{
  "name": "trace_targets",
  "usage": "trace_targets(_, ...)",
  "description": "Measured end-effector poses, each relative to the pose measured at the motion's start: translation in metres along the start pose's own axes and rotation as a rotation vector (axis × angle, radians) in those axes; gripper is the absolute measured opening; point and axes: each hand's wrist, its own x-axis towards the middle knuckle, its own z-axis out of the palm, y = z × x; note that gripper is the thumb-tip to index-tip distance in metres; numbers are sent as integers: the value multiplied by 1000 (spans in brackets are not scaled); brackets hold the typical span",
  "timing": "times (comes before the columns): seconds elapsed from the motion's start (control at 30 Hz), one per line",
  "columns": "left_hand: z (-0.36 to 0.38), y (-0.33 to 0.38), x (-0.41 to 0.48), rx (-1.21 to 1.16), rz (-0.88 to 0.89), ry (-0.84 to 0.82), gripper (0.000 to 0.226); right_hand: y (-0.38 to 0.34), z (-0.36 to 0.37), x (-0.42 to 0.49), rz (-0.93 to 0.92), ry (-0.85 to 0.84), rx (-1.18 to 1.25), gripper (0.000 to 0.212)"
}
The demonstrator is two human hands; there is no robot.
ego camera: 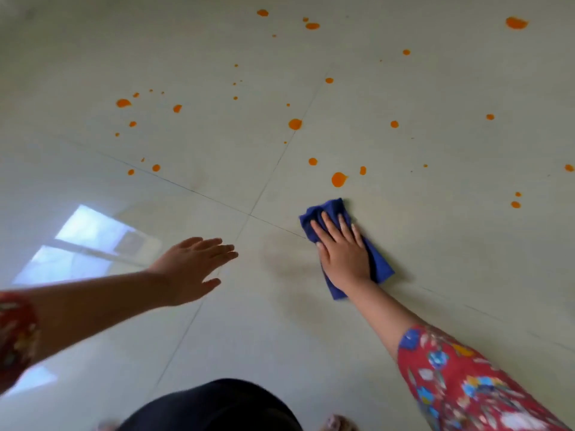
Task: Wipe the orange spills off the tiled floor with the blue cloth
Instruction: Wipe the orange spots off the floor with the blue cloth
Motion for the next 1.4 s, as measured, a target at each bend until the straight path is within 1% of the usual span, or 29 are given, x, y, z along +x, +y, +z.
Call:
trace_targets(0.03,-9,-6,-1,52,17,-27,62,-19,1,12,-4,-25,20,49)
trace_targets(0.07,-20,-13,-2,95,27,-43,62,-42,2,20,-47,-60,33,50)
trace_targets(0.13,-37,-23,3,124,40,-64,62,-80,10,15,-185,-95,30,51)
trace_targets(0.2,-42,-31,9,97,32,-47,62,-93,18,-4,-321,-108,14,53)
trace_targets(0.27,-41,-40,16,57,39,-45,62,-79,15,-16,-395,-109,2,55)
trace_targets(0.33,-33,-50,23,24,57,-30,63,-60,9,-9,-379,-112,-92,54)
trace_targets(0.4,-20,-65,31,-20,55,14,63,-48,2,17,-284,-134,-186,55)
trace_targets(0.47,-9,-79,38,-120,3,60,63,-47,-6,51,-222,-240,-175,56)
trace_targets(0.5,-2,-89,41,-177,-13,88,63,-56,-10,67,-230,-301,-167,57)
trace_targets(0.6,22,-114,49,-319,-57,163,65,-91,-13,97,-360,-431,-158,57)
trace_targets(0.63,29,-118,50,-357,-79,179,65,-97,-10,95,-400,-442,-157,58)
trace_targets(0.7,49,-152,52,-457,-118,228,64,-119,0,102,-475,-450,-216,61)
trace_targets(0.73,56,-158,52,-475,-138,254,64,-121,1,100,-467,-431,-242,63)
trace_targets(0.77,64,-170,52,-499,-157,275,64,-125,2,107,-411,-407,-272,64)
trace_targets(0.83,77,-193,52,-559,-205,308,63,-146,5,135,-210,-351,-302,63)
trace_targets(0.9,86,-212,52,-608,-257,334,64,-186,14,164,-48,-285,-225,61)
trace_targets(0.93,88,-219,53,-631,-273,347,64,-208,19,173,-28,-247,-203,61)
trace_targets(0.97,88,-221,53,-639,-286,366,65,-224,23,174,-57,-205,-197,60)
trace_targets(1.0,91,-227,53,-642,-296,380,65,-240,27,172,-125,-198,-186,59)
trace_targets(1.03,93,-233,53,-639,-299,392,66,-246,28,165,-230,-208,-168,58)
trace_targets(1.07,98,-241,53,-640,-302,407,66,-245,31,155,-335,-240,-176,57)
trace_targets(1.1,99,-246,52,-638,-306,429,65,-237,30,141,-408,-276,-197,57)
trace_targets(1.13,102,-253,51,-634,-314,460,64,-225,28,134,-449,-269,-229,57)
trace_targets(1.17,105,-261,50,-638,-335,489,64,-213,25,139,-445,-225,-243,57)
trace_targets(1.2,108,-269,50,-646,-360,515,63,-202,22,151,-387,-182,-233,57)
trace_targets(1.3,120,-293,50,-683,-438,565,62,-205,19,203,-71,-131,-151,54)
trace_targets(1.33,123,-304,50,-692,-465,579,62,-218,22,221,-14,-105,-129,53)
trace_targets(1.4,127,-323,50,-699,-520,603,61,-248,30,251,0,-65,-78,54)
